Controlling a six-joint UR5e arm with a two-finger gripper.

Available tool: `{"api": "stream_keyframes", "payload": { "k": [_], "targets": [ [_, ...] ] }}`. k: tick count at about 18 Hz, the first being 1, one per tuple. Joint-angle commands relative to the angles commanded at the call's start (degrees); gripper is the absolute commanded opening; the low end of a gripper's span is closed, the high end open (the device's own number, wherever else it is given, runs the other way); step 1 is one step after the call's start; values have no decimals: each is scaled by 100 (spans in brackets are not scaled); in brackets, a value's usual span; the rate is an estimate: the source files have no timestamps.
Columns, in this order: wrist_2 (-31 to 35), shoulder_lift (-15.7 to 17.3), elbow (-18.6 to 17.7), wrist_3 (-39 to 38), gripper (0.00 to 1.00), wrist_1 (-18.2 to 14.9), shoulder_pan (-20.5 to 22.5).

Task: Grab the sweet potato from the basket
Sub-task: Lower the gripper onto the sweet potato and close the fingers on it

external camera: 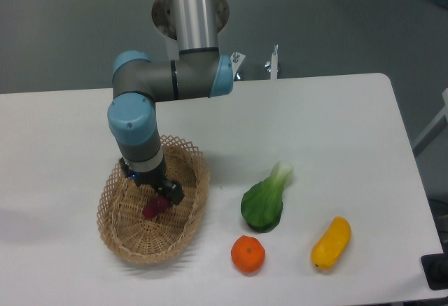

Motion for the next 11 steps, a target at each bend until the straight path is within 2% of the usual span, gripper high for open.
{"api": "stream_keyframes", "payload": {
  "k": [3,4,6,10,11],
  "targets": [
    [44,-45,0,0,100,18,0],
    [53,-45,9,26,97,27,0],
    [44,-27,0,53,67,62,0],
    [53,-10,0,246,31,53,0],
    [53,8,0,255,25,53,0]
  ]
}}
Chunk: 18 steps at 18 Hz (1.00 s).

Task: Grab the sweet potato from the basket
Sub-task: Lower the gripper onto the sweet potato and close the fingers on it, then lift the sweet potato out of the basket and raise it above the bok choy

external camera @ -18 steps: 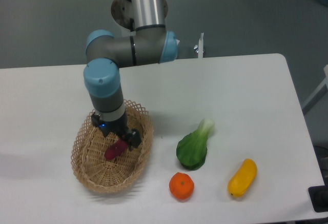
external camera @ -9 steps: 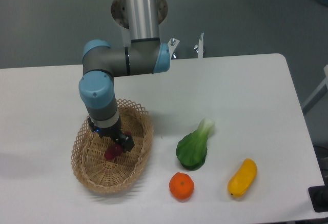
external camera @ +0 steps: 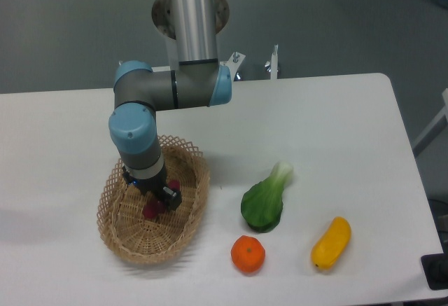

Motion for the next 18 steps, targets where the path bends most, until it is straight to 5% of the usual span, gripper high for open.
{"api": "stream_keyframes", "payload": {
  "k": [3,9,18],
  "targets": [
    [0,35,17,0,17,0,0],
    [-18,246,272,245,17,0,53],
    [-44,483,1335,255,19,-158,544]
  ]
}}
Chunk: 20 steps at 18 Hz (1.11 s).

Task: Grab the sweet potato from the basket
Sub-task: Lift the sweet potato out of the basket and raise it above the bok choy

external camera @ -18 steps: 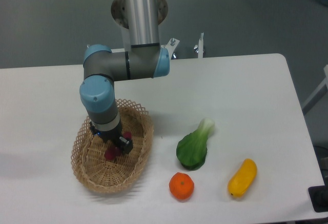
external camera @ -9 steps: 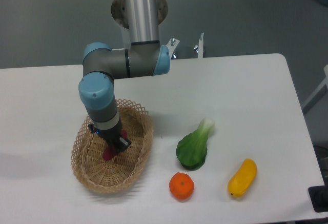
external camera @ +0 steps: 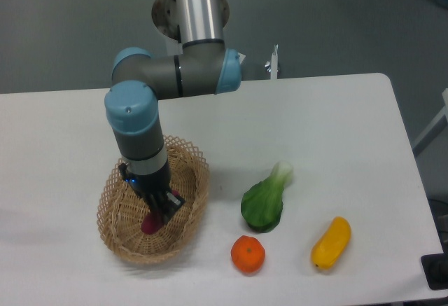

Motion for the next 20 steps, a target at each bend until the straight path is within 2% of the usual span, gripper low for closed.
{"api": "stream_keyframes", "payload": {
  "k": [3,11,15,20],
  "targets": [
    [-96,228,105,105,19,-324,483],
    [-431,686,255,1887,19,-1546,1863],
    [-422,748,203,2662,19,-1661,2285],
    [-422,774,203,3251,19,-1740,2567]
  ]
}}
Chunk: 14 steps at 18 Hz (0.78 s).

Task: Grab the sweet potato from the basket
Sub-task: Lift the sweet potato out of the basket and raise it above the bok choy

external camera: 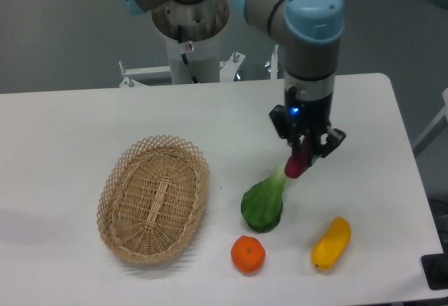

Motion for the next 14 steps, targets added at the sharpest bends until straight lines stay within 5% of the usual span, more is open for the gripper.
{"api": "stream_keyframes", "payload": {
  "k": [14],
  "targets": [
    [-18,18,-62,616,18,-36,484]
  ]
}}
